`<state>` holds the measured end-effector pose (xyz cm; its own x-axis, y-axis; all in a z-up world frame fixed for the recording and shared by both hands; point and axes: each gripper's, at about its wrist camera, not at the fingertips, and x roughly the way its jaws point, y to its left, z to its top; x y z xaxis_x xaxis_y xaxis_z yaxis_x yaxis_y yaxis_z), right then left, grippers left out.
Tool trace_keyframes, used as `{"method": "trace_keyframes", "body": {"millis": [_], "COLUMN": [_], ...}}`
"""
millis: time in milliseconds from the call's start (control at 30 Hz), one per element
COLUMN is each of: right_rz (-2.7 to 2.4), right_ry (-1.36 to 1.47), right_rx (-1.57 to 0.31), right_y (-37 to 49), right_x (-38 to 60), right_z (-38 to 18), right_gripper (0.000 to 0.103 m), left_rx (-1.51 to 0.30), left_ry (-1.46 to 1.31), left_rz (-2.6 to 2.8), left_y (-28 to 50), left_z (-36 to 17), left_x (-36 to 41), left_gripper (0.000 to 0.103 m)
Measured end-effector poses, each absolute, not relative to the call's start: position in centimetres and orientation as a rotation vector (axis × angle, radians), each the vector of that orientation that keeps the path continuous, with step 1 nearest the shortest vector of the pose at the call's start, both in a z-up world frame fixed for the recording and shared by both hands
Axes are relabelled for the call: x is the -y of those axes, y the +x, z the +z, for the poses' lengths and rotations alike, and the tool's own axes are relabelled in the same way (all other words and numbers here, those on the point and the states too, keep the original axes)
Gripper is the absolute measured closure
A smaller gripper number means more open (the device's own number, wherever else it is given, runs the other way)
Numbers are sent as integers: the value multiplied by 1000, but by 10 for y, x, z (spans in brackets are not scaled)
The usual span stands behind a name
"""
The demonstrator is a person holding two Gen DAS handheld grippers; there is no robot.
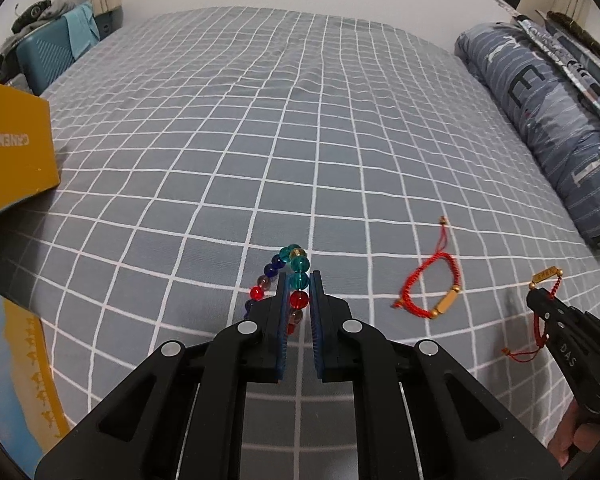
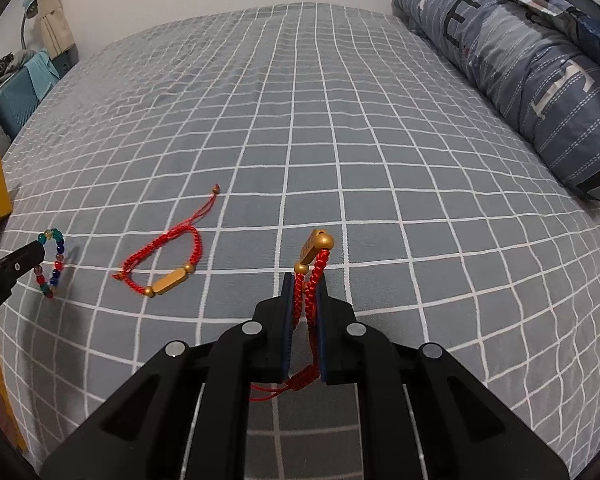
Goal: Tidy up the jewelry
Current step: 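Lift both bracelets and carry them over the white box with both tools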
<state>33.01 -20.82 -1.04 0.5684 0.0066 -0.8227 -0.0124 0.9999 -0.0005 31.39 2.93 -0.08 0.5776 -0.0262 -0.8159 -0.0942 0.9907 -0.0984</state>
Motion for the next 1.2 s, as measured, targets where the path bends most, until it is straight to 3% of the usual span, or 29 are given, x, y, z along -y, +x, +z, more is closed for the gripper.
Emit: {"method": "trace_keyframes", "body": {"millis": [567,1200], "right_rz": [39,121], "right_ry": [-22,-7], "right_rx": [-882,-883], "right_y": [276,205], "right_x": [191,147], "right_z": [50,72], "right_gripper": [94,94], "left_rx": [-894,-800], "left_ry": [-105,-95], "left_rz": [-40,-14], "left_y": [245,159], "left_z": [60,109], "left_x": [-24,-50], "left_gripper": [94,94]}}
